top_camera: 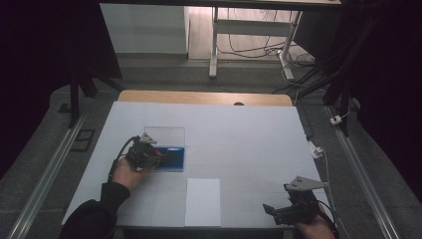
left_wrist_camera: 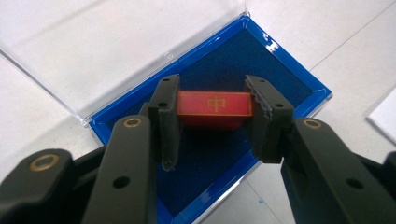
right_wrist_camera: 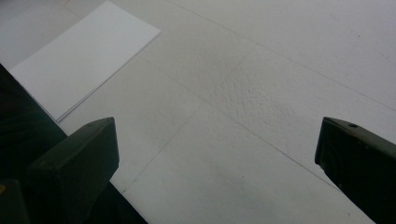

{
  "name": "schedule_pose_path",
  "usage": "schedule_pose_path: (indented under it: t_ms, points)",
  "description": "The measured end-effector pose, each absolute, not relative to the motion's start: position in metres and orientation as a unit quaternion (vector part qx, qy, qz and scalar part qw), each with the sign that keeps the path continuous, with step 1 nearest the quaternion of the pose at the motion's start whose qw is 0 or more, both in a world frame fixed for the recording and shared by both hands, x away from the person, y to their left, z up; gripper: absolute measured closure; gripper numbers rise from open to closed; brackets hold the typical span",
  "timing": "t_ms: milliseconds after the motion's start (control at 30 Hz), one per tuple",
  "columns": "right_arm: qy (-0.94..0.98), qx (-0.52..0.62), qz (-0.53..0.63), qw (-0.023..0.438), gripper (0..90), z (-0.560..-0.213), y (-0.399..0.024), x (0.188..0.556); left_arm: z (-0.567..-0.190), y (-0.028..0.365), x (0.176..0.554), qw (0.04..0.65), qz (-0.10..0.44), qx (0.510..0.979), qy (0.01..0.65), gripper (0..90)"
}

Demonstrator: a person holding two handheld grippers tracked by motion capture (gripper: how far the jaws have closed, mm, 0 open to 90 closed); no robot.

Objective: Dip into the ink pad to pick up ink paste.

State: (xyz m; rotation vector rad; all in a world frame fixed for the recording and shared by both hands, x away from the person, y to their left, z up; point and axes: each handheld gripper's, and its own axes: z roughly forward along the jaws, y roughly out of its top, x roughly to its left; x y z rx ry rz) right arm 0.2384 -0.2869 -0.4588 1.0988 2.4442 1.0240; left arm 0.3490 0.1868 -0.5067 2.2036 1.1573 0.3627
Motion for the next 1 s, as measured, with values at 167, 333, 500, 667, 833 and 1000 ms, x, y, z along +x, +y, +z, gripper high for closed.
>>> schedule_pose_path:
  t_ms: [167, 333, 500, 667, 833, 1000]
  points:
    - [0.844, 0.380, 0.353, 0.135, 0.0, -0.459, -0.286, 0.239, -0.505, 0.184, 0.350, 0.299, 0.140, 0.836, 0.438, 58.8]
    - [0.845, 0.379, 0.353, 0.135, 0.1, -0.459, -0.286, 0.239, -0.506, 0.192, 0.355, 0.314, 0.111, 0.830, 0.448, 58.8]
    - [0.845, 0.380, 0.352, 0.134, 0.1, -0.460, -0.286, 0.240, -0.505, 0.188, 0.355, 0.305, 0.116, 0.832, 0.448, 58.8]
    - [0.846, 0.379, 0.351, 0.131, 0.1, -0.460, -0.286, 0.242, -0.503, 0.180, 0.353, 0.283, 0.140, 0.840, 0.442, 58.8]
    - [0.847, 0.375, 0.353, 0.130, 0.1, -0.460, -0.285, 0.242, -0.504, 0.189, 0.357, 0.307, 0.108, 0.830, 0.454, 58.7]
    - [0.846, 0.377, 0.354, 0.130, 0.1, -0.460, -0.285, 0.242, -0.504, 0.187, 0.357, 0.302, 0.115, 0.831, 0.453, 58.6]
